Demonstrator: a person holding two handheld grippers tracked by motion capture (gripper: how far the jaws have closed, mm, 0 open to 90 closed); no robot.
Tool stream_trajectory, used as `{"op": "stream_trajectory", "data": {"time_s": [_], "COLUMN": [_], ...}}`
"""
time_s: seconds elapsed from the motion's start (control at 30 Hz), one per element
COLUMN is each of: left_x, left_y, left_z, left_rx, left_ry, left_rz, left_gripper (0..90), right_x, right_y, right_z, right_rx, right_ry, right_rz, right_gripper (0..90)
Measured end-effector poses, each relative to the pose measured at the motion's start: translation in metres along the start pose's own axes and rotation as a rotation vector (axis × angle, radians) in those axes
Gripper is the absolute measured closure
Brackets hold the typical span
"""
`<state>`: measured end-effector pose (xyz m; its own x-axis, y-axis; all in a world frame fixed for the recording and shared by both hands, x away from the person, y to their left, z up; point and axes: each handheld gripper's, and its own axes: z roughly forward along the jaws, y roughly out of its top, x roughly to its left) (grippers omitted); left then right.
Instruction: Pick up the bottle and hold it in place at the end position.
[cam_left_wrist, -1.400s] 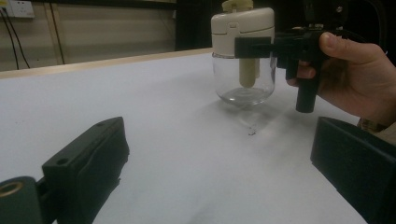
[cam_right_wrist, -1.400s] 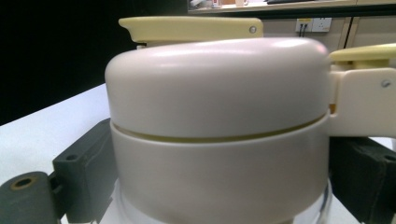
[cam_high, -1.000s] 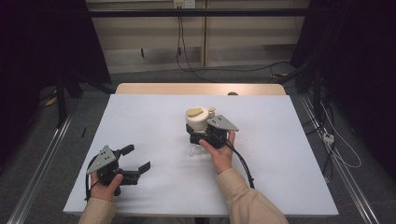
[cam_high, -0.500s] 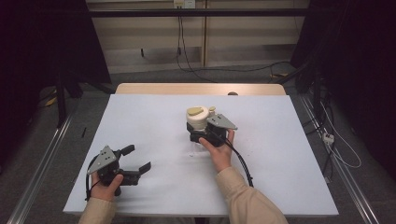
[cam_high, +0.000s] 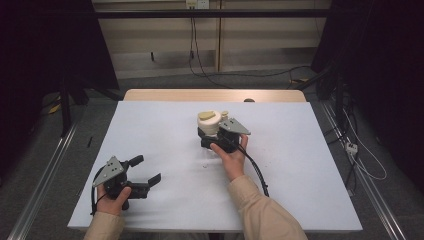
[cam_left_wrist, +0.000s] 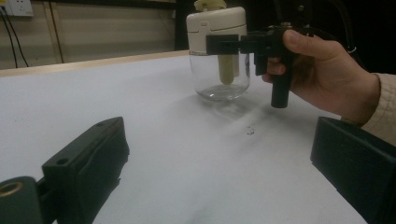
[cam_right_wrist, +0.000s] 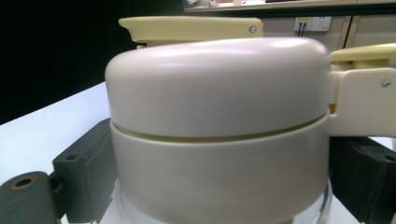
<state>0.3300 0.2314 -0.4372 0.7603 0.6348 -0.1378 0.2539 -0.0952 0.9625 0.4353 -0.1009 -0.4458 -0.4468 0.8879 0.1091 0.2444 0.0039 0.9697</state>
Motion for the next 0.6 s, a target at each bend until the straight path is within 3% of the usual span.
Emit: {"op": "stream_trajectory", "data": {"time_s": [0.6], "left_x": [0.001], "left_y": [0.0], "left_z": [-0.001], "left_rx": [-0.002], "left_ry": [0.004], "left_rz": [-0.003], "left_gripper": [3.6], "right_x": [-0.005], "right_y": [-0.005], "right_z": [0.013], "right_rx": [0.022], "right_ry": [-0.01], "right_rz": [-0.009], "right_gripper": [7.5]}}
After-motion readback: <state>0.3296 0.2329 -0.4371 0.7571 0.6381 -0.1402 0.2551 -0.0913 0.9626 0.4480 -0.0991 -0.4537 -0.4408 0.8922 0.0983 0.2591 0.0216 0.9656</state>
